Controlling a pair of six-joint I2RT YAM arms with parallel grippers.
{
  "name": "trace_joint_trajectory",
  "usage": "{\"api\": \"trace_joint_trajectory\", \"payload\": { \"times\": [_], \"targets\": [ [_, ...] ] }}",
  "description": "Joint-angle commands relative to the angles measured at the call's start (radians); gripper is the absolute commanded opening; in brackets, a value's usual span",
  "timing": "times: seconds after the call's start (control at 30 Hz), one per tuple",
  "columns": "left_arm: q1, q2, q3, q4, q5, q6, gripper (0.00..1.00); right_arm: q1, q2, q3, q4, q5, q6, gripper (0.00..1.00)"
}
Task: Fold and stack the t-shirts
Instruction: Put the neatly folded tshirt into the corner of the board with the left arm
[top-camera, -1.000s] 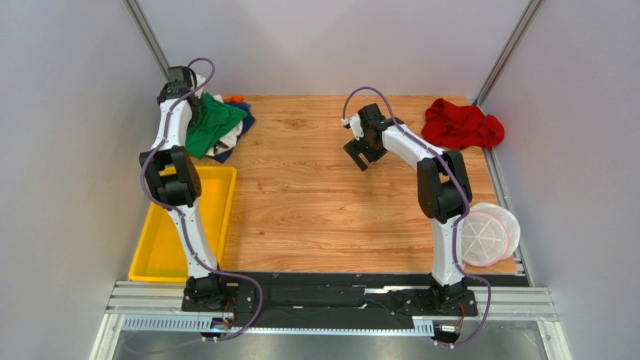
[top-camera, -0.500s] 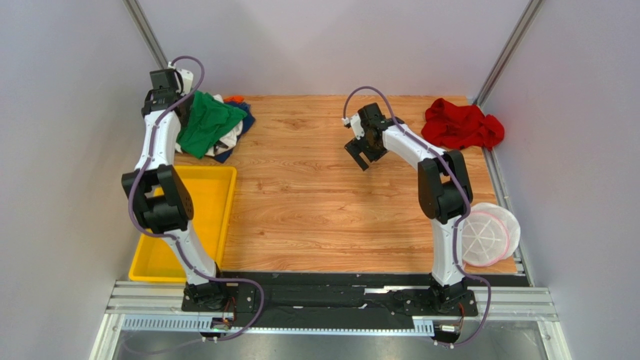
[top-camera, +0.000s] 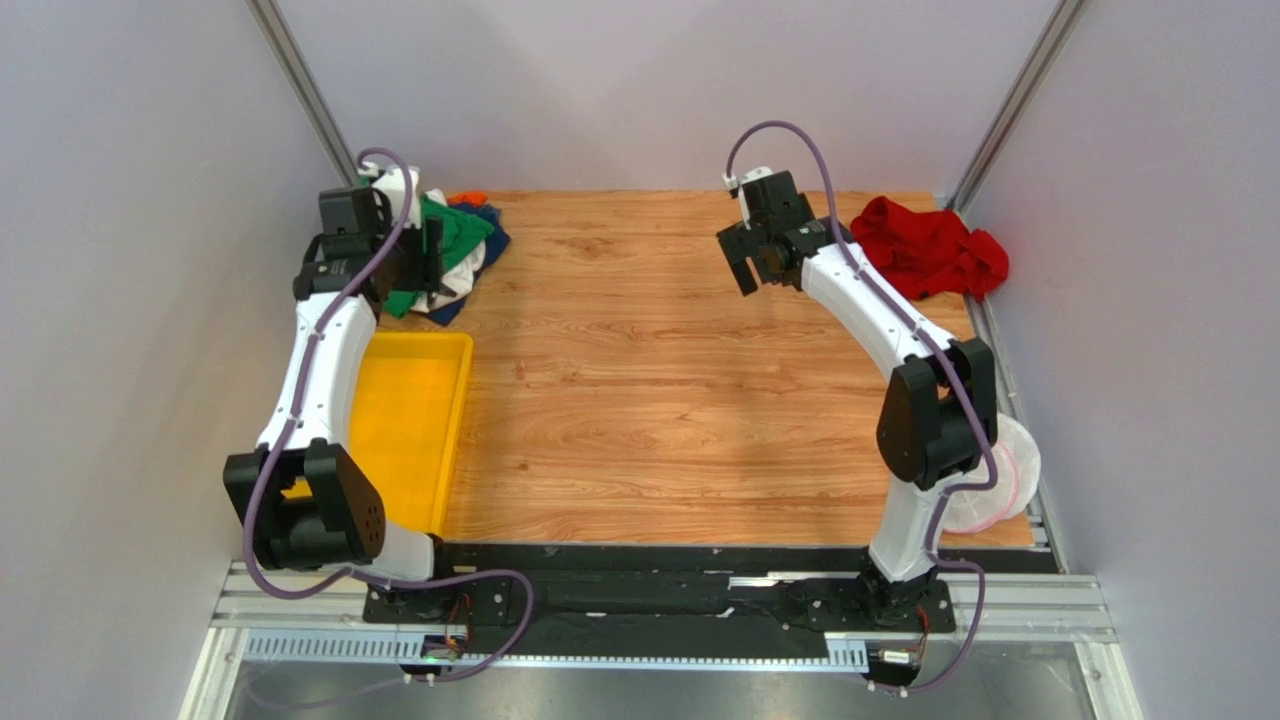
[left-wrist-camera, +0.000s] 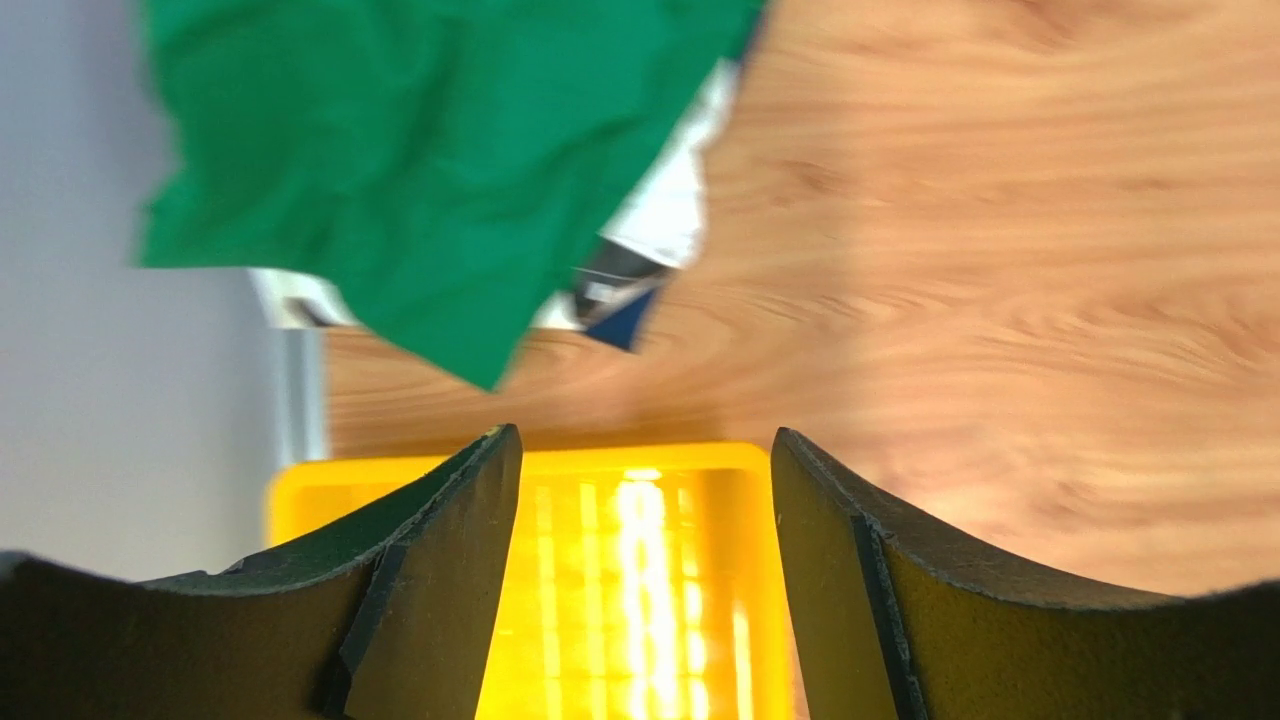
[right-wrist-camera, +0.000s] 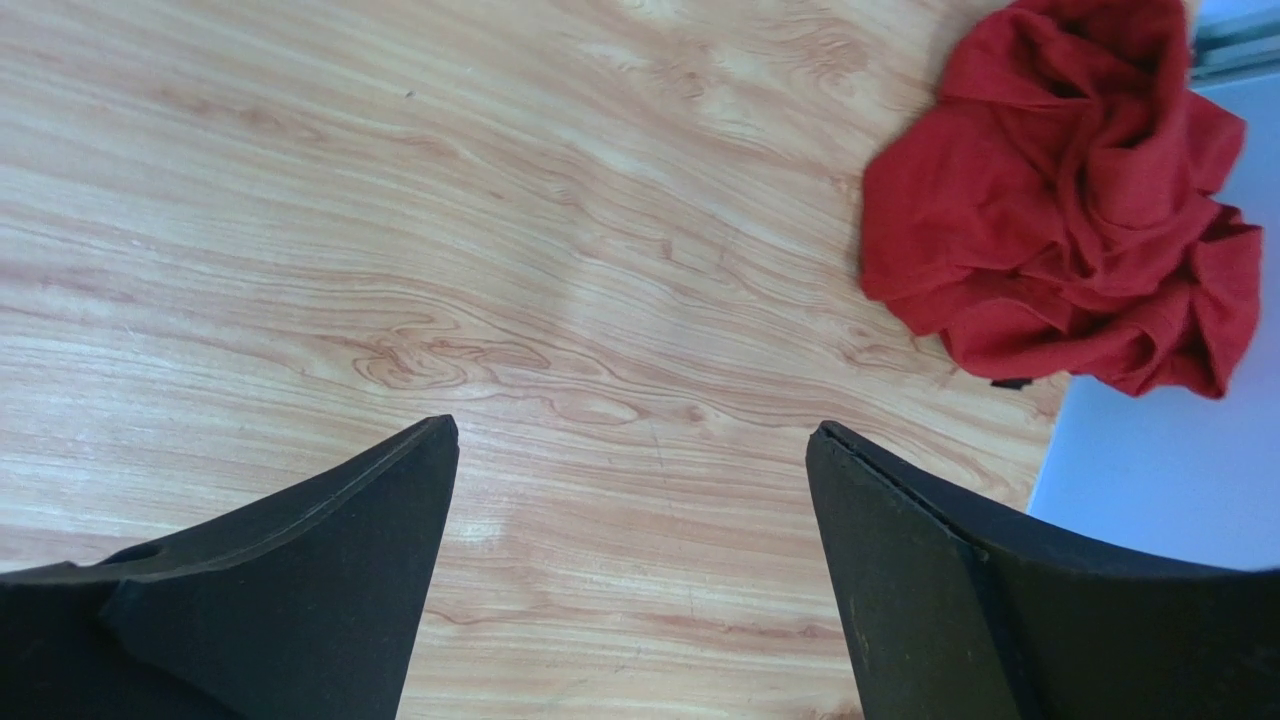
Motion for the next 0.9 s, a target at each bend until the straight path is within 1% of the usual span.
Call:
{"api": "trace_joint_trajectory", "payload": {
  "times": [0.0,0.13,0.23,0.5,0.53,0.77,0.87],
  "targets": [
    [-0.067,-0.085,-0.074,0.061,0.093,-0.084,0.71,0.004,-0.1,-0.015,0.028,0.053,0.08,0.91],
    [-0.107,-0.12,-0.113,0.11,0.119,-0.104,0.72,0.003,-0.194,-0.11,0.104,0.055,0.08,0.9],
    [-0.122,-0.123,-0.125,0.119,0.116,-0.092,0.73,0.003,-0.228,-0.172,0.17,0.044,0.074,0.91],
    [-0.128,-0.157,-0.17,0.164,0.121,-0.069,0.75,0.004,-0.269,-0.232,0.245,0.089,0.04,0.88],
    [-0.162,-0.163,-0.173,0.176,0.124,-0.066,0.75,0.004,-0.272,-0.235,0.25,0.09,0.038,0.88],
    [-0.2,-0.168,-0.177,0.185,0.139,-0.054,0.78,0.007,-0.31,-0.275,0.293,0.087,0.035,0.88],
    [-0.223,-0.174,-0.182,0.193,0.124,-0.043,0.79,0.007,-0.323,-0.284,0.301,0.084,0.035,0.88]
  ]
}}
